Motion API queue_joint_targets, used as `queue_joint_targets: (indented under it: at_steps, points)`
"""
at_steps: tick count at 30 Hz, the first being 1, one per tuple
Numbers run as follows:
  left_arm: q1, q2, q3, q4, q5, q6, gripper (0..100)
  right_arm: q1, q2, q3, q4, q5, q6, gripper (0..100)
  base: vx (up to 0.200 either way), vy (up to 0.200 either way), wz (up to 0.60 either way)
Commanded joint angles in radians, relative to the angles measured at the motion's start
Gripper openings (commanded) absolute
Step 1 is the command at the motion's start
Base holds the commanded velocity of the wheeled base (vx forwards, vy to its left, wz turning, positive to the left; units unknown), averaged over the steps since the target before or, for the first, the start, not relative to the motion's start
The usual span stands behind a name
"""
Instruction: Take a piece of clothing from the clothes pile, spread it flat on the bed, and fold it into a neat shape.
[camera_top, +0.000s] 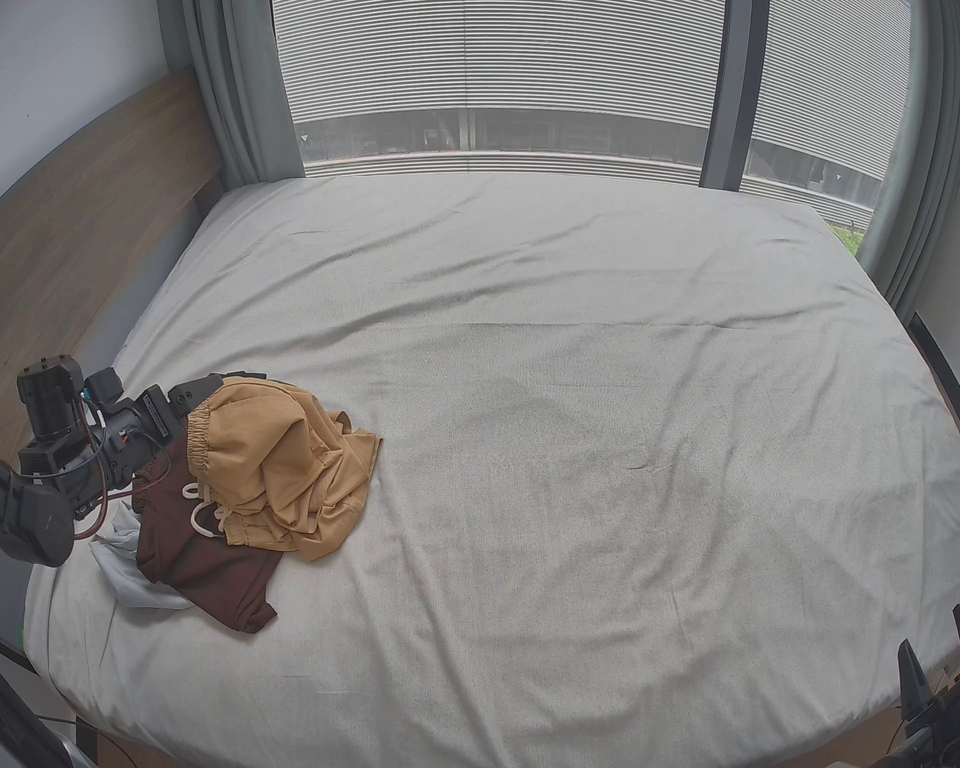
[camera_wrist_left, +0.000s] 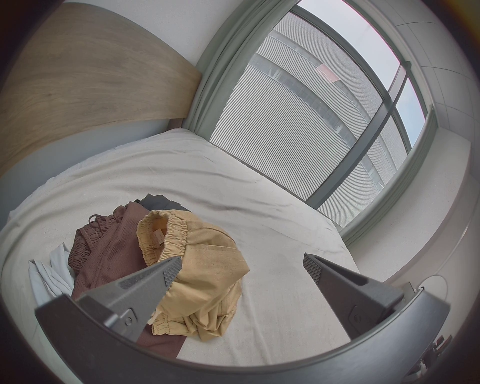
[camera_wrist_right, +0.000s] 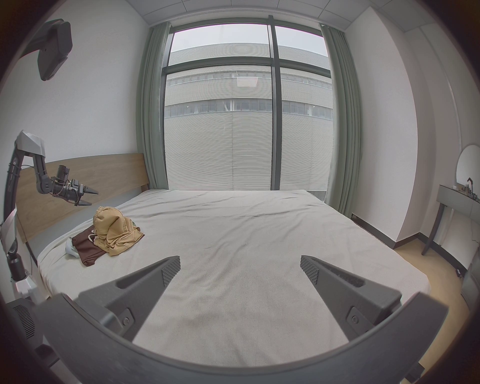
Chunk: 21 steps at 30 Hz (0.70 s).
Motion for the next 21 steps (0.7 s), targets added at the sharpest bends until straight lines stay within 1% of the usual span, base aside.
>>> queue_joint_targets:
  at_steps: [1,2,3,10,21]
  points:
    - [0.019,0.058,-0.017,-0.014,0.000,0.000,100,0.002,-0.016,0.018,0.000,0.000,0.000,100,0.000,0.000,0.00]
    - [0.019,0.058,-0.017,-0.014,0.000,0.000,100,0.002,-0.016,0.018,0.000,0.000,0.000,100,0.000,0.000,0.00]
    - [0.037,0.071,-0.020,-0.020,-0.002,0.000,100,0.000,-0.016,0.018,0.000,0.000,0.000,100,0.000,0.000,0.00]
    - [0.048,0.124,-0.050,-0.022,-0.002,0.000,100,0.000,-0.016,0.018,0.000,0.000,0.000,100,0.000,0.000,0.00]
    - [0.048,0.176,-0.079,-0.045,0.003,0.000,100,0.000,-0.016,0.018,0.000,0.000,0.000,100,0.000,0.000,0.00]
